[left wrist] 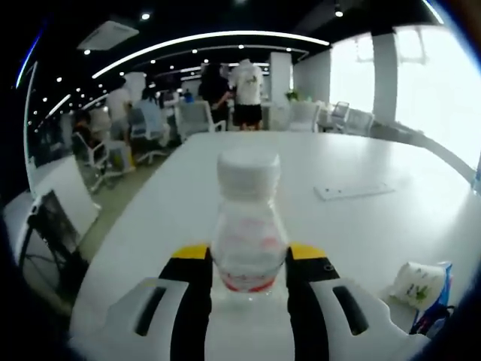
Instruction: Arrange the tabletop items into an orderly group along one side of the table until the central work area is clear of visible clutter.
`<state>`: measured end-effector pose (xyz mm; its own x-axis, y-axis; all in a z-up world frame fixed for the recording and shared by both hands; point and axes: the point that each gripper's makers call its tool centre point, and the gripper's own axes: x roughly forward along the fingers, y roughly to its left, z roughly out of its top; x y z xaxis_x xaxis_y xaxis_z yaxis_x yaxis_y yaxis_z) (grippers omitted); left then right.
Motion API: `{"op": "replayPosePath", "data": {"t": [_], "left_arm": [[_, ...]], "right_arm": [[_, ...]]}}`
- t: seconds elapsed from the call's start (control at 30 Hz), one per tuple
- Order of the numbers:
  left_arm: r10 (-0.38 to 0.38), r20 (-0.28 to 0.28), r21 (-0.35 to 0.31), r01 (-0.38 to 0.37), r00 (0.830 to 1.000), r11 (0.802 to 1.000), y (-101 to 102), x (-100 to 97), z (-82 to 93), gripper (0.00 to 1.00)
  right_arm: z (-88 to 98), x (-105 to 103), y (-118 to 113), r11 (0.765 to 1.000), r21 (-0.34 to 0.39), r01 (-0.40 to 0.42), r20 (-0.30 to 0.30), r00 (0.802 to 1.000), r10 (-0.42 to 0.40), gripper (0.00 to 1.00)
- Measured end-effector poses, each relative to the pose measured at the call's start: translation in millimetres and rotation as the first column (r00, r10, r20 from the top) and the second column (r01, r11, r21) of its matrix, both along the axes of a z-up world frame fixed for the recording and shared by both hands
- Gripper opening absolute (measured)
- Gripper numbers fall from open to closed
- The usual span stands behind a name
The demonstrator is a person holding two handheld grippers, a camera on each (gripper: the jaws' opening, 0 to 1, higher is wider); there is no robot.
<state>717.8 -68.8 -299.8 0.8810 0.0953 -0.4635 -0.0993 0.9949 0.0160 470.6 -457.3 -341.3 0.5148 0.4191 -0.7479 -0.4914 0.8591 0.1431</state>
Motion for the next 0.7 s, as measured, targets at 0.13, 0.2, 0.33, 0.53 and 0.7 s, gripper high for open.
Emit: {"op": "replayPosePath", "data": {"t": [0.13, 0.2, 0.33, 0.53, 0.7], "left_arm": [[0.007, -0.003, 0.001, -0.007, 1.0, 1.0, 0.0, 0.7, 0.0, 0.35], [0.008, 0.002, -0.003, -0.008, 1.0, 1.0, 0.0, 1.1, 0.1, 0.36], [0.001, 0.001, -0.002, -0.001, 1.0, 1.0, -0.4, 0.6, 0.0, 0.36], [0.024, 0.006, -0.031, -0.024, 1.0, 0.999, -1.0, -0.2, 2.8, 0.37], [0.037, 0.026, -0.053, -0.036, 0.999, 0.998, 0.0, -0.8, 12.0, 0.52]], "right_arm": [[0.2, 0.2, -0.1, 1.0, 0.001, 0.0, -0.001, 1.0, 0.0, 0.91], [0.3, 0.3, -0.3, 1.0, 0.001, 0.001, -0.001, 1.0, -0.001, 0.91], [-1.1, -0.9, 0.5, 1.0, -0.002, -0.007, -0.009, 1.0, 0.007, 0.91], [-1.2, -1.3, 1.9, 1.0, -0.004, -0.018, -0.008, 1.0, 0.018, 0.92], [1.7, -0.1, 3.3, 1.0, 0.008, -0.02, 0.006, 1.0, 0.02, 0.94]]}}
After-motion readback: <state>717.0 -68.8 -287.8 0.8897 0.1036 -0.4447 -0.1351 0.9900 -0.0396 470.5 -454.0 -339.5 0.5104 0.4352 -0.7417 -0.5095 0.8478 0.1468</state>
